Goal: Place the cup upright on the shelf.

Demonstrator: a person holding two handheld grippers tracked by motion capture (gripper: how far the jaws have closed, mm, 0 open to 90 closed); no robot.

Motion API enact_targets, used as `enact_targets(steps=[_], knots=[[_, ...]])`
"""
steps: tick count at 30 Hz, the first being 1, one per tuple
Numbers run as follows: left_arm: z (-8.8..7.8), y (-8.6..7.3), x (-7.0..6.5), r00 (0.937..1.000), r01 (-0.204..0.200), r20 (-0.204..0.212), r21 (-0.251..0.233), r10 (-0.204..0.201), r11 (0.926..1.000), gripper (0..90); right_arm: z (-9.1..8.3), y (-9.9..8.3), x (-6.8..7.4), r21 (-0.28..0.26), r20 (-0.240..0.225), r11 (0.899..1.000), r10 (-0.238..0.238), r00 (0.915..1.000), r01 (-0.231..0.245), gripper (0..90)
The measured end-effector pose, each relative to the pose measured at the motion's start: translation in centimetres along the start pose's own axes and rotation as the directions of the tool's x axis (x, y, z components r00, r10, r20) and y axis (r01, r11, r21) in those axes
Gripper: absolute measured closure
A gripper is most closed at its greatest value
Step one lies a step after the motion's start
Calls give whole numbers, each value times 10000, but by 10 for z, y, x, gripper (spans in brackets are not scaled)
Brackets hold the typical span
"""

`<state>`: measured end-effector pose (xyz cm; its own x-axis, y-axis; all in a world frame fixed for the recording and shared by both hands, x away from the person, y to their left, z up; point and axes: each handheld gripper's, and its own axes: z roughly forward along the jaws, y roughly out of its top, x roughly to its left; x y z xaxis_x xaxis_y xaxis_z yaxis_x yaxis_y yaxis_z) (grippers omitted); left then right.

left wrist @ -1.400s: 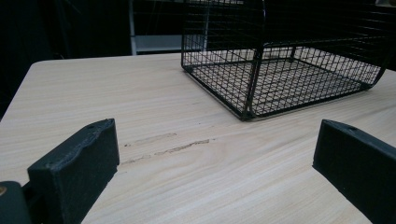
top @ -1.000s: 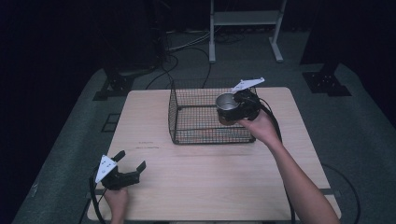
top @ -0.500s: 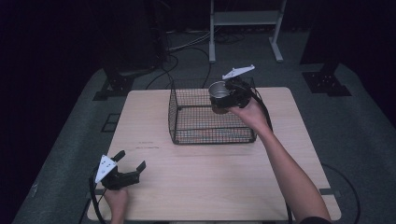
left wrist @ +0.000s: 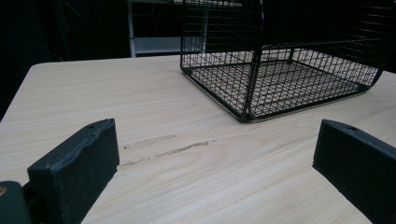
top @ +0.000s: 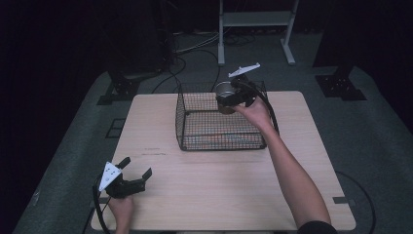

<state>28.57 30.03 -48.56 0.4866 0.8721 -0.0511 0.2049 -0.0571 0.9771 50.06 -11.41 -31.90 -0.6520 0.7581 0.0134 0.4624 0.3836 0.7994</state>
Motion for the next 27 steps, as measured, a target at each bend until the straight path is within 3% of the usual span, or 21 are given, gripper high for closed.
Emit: enact_targets(steps=[9,16,21,27], knots=[[0,0,0,10000,50,-16,11,-50,10000,0,23,-9,-8,470,7,9985,285,9996,-285,176],[0,0,0,10000,25,2,-14,-25,10000,0,35,-15,-9,461,-127,9974,552,9984,-545,177],[0,0,0,10000,28,-2,-4,-28,10000,0,44,-22,-10,746,160,9956,564,9983,-574,175],[0,0,0,10000,50,1,-37,-50,10000,0,50,-28,-16,1022,80,9919,750,9971,-755,175]])
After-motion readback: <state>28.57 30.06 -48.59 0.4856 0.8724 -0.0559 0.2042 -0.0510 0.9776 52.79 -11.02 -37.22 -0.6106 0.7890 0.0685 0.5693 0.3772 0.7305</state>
